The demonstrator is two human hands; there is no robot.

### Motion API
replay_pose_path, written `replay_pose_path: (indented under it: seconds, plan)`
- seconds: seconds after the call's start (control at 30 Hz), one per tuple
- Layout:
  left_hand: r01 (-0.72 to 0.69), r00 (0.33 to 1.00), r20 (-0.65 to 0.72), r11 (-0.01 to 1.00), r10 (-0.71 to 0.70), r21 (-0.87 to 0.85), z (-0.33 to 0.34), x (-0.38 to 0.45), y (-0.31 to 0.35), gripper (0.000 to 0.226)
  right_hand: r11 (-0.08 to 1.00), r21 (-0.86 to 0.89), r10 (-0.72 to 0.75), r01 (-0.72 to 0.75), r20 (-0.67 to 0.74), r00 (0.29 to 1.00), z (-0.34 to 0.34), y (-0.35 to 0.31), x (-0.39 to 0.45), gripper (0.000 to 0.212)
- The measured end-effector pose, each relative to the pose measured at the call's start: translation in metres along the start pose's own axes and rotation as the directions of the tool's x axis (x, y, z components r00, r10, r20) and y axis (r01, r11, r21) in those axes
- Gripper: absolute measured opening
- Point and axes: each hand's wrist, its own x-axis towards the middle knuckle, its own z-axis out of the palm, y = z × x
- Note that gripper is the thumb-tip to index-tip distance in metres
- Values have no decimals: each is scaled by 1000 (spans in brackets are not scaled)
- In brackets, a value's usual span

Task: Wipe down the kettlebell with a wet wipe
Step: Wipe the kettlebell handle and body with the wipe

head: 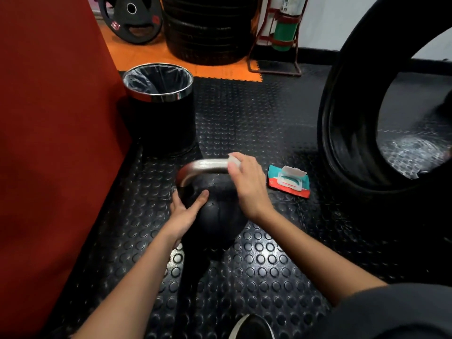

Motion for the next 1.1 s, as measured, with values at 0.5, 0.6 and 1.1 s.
replay_pose_path:
  seconds: [0.5, 0.6, 1.1]
  plan:
    - [10, 1000, -4, 998, -9, 65, -1, -11, 9, 120, 999, 36, -22, 22, 1, 1000, 0, 7, -8, 57]
    - [21, 1000, 16, 998, -22, 58, -2, -13, 10, 121, 934, 258, 253, -248, 15, 967, 8, 29, -7, 68]
    - [-5, 1000, -26, 999, 6, 44, -1, -17, 15, 119, 999, -53, -2, 1, -6, 1000, -2, 12, -2, 65]
